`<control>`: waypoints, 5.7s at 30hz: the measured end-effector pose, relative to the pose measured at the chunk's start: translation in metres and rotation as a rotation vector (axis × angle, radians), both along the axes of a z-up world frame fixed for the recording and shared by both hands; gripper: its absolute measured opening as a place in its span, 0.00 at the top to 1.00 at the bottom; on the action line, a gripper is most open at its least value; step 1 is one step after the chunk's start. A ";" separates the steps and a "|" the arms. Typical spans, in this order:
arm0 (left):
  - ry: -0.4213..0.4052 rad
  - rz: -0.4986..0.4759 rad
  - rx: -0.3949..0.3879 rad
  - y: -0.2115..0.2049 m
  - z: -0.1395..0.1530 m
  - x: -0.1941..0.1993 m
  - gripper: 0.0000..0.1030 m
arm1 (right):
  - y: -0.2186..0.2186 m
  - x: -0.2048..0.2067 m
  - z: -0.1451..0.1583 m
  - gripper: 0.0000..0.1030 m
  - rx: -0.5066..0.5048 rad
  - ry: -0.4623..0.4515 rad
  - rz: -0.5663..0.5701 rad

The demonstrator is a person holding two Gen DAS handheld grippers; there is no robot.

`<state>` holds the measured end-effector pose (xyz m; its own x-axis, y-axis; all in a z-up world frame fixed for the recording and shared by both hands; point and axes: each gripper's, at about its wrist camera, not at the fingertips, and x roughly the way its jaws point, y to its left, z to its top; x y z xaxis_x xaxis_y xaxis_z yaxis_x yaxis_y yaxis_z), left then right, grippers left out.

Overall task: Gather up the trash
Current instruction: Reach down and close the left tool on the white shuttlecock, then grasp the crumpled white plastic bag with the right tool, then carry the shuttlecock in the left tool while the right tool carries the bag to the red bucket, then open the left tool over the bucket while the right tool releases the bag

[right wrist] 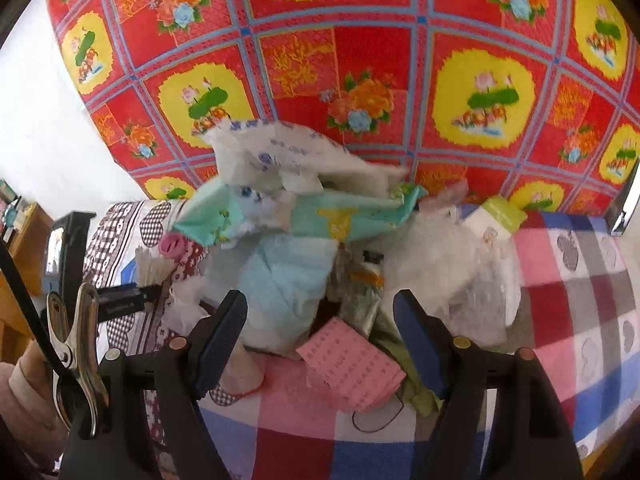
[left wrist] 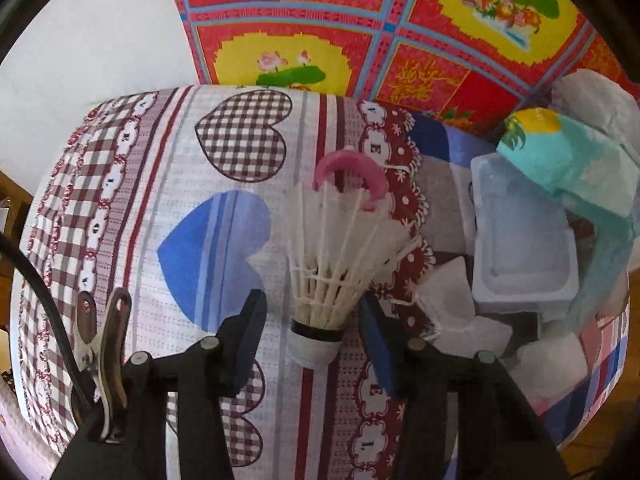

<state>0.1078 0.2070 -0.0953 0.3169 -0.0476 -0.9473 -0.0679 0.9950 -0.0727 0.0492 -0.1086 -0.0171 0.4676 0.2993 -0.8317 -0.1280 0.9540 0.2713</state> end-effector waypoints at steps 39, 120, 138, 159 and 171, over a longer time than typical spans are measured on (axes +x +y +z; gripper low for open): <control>-0.030 -0.015 0.004 0.025 0.007 -0.005 0.71 | 0.076 0.094 0.011 0.85 -0.240 -0.168 0.109; -0.111 0.500 -0.004 0.409 0.029 -0.132 0.71 | 0.540 0.005 0.067 0.88 0.241 -0.189 0.752; -0.048 0.576 -0.130 0.487 -0.089 -0.114 0.71 | 0.713 0.058 -0.044 0.88 0.144 0.072 0.845; 0.030 0.561 -0.220 0.510 -0.186 -0.087 0.64 | 0.777 0.089 -0.141 0.88 -0.003 0.296 0.776; 0.027 0.550 -0.196 0.509 -0.177 -0.092 0.51 | 0.776 0.092 -0.145 0.70 -0.013 0.350 0.711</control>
